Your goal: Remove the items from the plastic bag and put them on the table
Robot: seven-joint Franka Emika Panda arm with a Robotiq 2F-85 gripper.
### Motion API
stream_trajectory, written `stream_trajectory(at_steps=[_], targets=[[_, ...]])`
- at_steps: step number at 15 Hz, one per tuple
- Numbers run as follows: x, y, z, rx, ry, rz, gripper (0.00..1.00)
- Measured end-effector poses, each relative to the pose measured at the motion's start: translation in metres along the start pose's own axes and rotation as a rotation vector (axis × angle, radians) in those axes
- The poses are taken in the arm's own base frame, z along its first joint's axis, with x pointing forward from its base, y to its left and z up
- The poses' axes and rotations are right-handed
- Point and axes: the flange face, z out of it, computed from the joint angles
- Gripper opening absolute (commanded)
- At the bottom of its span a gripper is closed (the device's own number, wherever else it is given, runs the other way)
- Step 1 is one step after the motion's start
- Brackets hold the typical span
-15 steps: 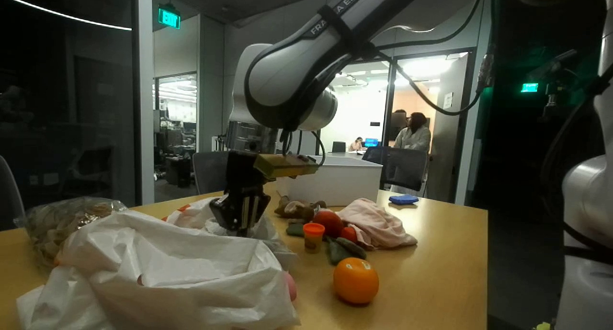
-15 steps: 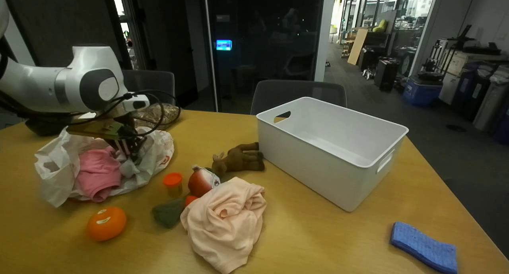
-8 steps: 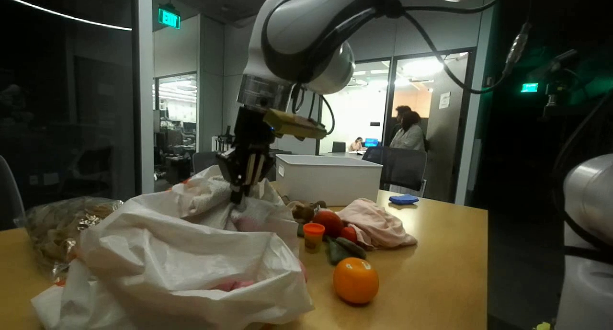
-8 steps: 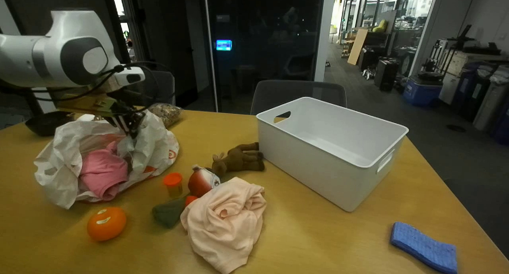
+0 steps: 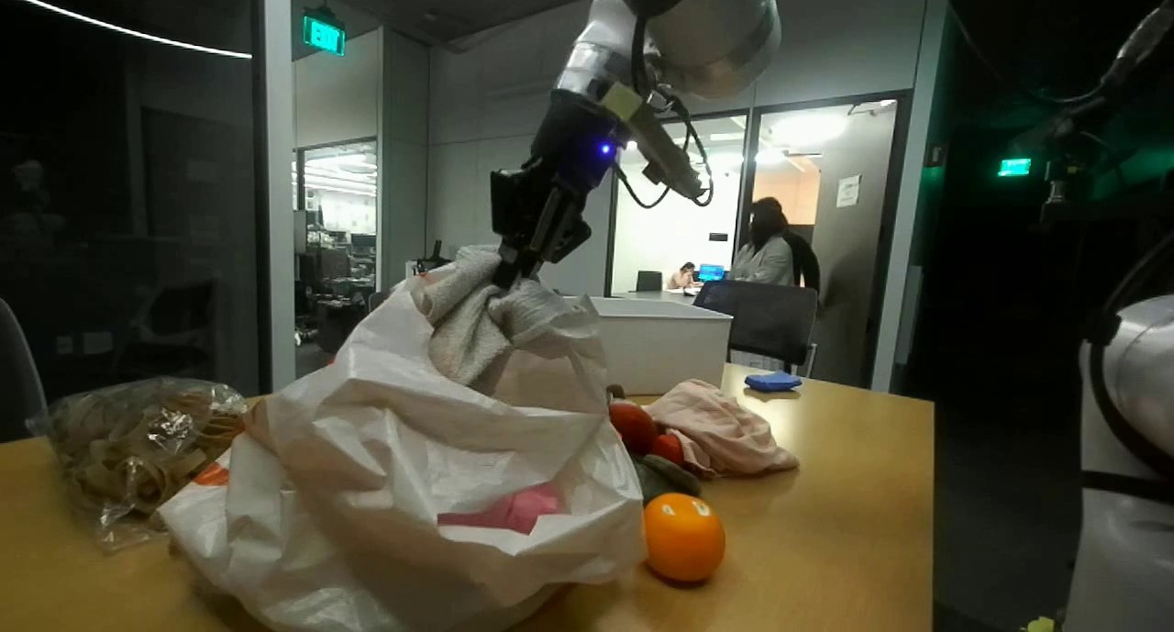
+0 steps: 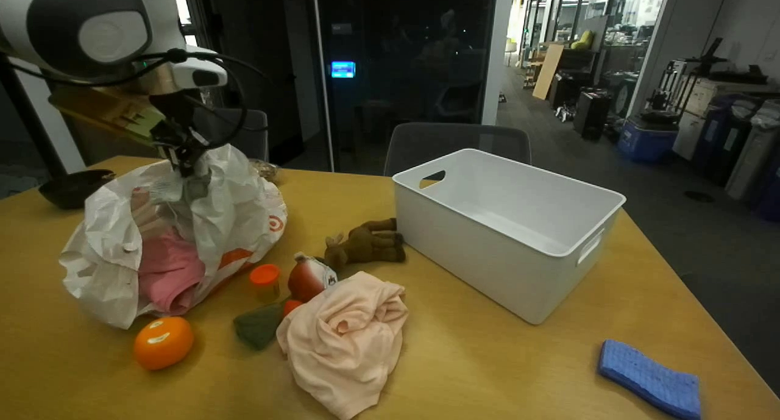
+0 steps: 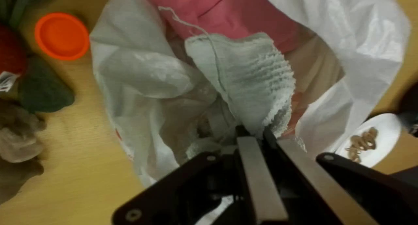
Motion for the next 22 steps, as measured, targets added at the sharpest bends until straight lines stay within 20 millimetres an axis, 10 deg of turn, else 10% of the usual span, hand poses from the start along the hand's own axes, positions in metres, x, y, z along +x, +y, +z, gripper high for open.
stream_trajectory(at_steps=[10, 16, 22], targets=[[-0.017, 0.034, 0.014, 0.217, -0.197, 0.073, 0.08], [-0.025, 0.086, -0.061, 0.081, -0.036, 0.203, 0.08], [-0.075, 0.165, -0.115, -0.087, 0.089, 0.434, 0.08]])
